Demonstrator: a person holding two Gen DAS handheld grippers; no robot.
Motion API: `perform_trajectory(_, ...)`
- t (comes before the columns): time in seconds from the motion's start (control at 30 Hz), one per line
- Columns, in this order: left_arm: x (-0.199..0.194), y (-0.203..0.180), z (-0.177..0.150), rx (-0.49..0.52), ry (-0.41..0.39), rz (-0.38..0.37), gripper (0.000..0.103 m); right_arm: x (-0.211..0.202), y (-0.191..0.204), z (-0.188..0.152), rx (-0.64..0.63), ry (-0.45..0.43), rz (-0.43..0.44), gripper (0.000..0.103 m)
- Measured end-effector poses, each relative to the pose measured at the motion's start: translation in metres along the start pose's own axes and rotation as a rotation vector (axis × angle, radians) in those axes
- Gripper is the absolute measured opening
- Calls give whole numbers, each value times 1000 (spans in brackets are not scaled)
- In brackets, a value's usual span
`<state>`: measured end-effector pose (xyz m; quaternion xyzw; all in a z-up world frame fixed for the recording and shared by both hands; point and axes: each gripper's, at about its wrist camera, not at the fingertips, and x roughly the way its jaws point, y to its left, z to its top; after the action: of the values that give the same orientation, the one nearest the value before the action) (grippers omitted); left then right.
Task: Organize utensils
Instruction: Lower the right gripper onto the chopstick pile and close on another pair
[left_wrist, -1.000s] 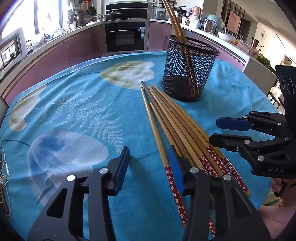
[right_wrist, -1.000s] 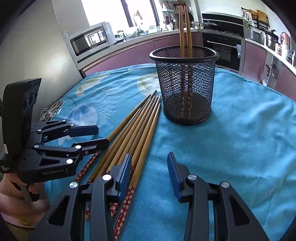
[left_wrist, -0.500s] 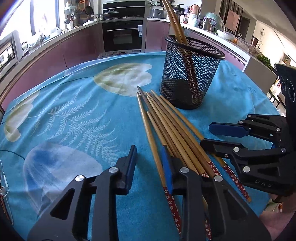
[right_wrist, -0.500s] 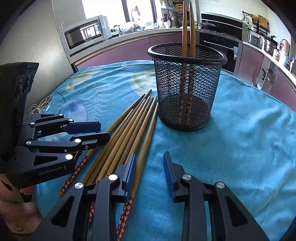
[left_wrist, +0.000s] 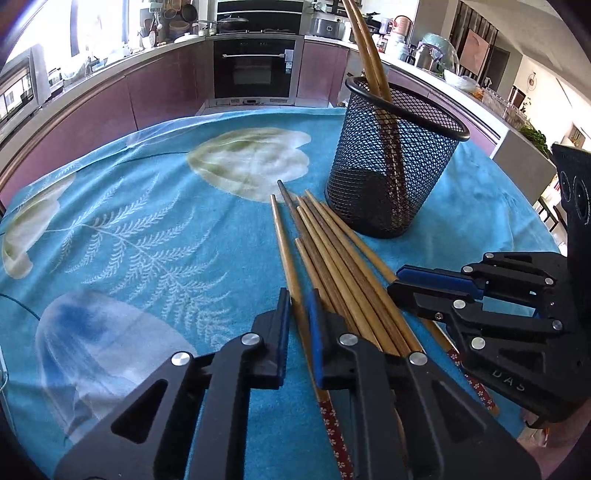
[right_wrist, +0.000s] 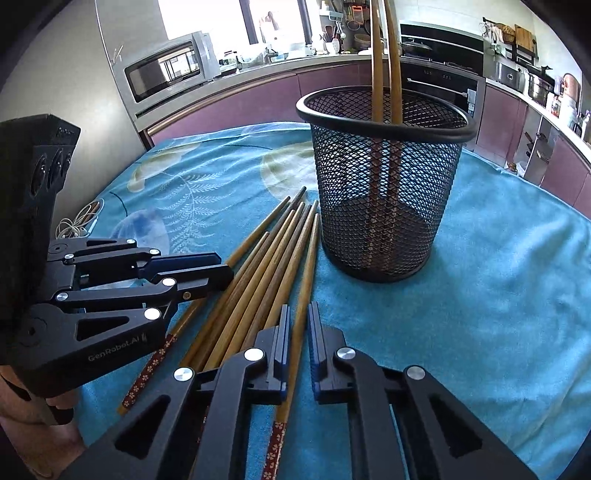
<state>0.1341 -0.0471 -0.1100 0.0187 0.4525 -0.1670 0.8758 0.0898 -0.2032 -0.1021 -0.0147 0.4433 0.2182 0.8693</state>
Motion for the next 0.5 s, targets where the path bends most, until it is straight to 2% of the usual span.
perform_trajectory(0.5, -19, 4, -9, -44, -27, -57, 8, -17, -5, -3, 25, -22, 74, 6)
